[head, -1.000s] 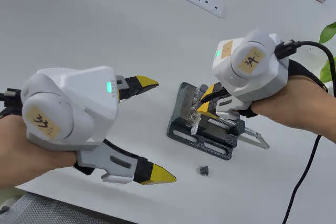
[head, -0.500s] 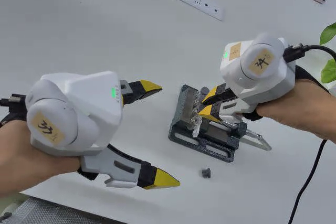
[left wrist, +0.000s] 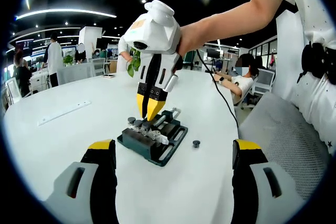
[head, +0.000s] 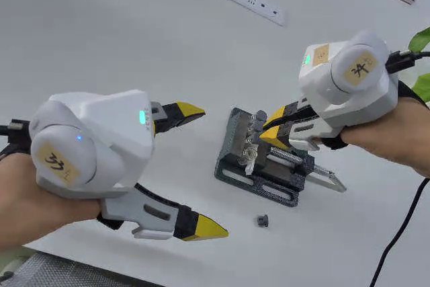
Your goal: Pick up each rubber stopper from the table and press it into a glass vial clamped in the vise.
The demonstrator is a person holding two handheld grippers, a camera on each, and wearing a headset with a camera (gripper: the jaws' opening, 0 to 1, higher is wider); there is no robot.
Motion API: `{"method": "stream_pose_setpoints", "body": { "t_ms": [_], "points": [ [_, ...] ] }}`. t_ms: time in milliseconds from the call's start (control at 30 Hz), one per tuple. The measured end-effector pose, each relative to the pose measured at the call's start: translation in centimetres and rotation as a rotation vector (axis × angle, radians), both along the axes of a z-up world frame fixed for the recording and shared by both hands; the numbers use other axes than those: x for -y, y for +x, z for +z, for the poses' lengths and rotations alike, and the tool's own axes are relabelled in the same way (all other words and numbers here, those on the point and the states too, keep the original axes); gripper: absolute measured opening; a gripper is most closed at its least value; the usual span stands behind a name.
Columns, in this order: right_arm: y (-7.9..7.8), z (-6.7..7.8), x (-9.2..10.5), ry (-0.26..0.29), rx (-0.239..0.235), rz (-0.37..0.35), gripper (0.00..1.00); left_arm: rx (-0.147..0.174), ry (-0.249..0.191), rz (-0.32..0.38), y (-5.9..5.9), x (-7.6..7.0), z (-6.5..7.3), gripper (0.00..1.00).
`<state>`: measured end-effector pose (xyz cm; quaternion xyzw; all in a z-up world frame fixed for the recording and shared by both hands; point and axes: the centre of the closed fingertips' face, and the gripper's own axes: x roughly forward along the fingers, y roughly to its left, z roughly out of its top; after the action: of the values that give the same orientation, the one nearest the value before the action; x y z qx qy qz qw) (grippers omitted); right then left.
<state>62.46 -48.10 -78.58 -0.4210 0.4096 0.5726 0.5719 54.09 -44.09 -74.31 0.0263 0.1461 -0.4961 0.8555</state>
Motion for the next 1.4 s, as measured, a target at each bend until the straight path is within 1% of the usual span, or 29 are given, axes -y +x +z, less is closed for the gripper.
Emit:
{"method": "stream_pose_setpoints", "body": {
  "t_ms": [200, 567, 733, 900, 967, 1033, 1167, 1233, 1400],
  "points": [
    [-0.3, -0.2, -0.2, -0.002, -0.011, 0.007, 0.01, -0.001, -0.006, -0.001, 0.0, 0.0, 0.0, 0.91],
    [-0.3, -1.0, 0.0, -0.018, -0.014, 0.014, 0.01, -0.006, -0.01, -0.001, -0.1, -0.1, -0.1, 0.91],
    [-0.3, -1.0, 0.1, -0.011, -0.025, 0.003, 0.01, -0.007, -0.013, 0.001, 0.0, -0.1, -0.1, 0.9],
    [-0.1, -1.0, 0.0, -0.017, -0.048, -0.001, 0.01, -0.006, -0.015, 0.002, 0.0, 0.0, -0.1, 0.9],
    [-0.2, -1.1, -0.1, -0.025, -0.056, -0.002, 0.01, -0.007, -0.014, 0.001, 0.0, 0.1, -0.1, 0.9],
    [-0.2, -1.1, 0.0, -0.041, -0.052, 0.022, 0.02, -0.007, -0.017, 0.002, 0.0, 0.1, 0.0, 0.9],
    [-0.3, -1.2, 0.0, -0.07, -0.05, 0.036, 0.02, -0.008, -0.016, 0.002, 0.1, 0.1, -0.1, 0.9],
    [-0.2, -1.3, 0.0, -0.077, -0.058, 0.02, 0.02, -0.008, -0.015, 0.003, 0.1, 0.0, -0.1, 0.9],
    [-0.3, -1.3, -0.1, -0.099, -0.052, 0.028, 0.01, -0.009, -0.019, 0.006, 0.2, -0.1, -0.2, 0.9]
  ]
}}
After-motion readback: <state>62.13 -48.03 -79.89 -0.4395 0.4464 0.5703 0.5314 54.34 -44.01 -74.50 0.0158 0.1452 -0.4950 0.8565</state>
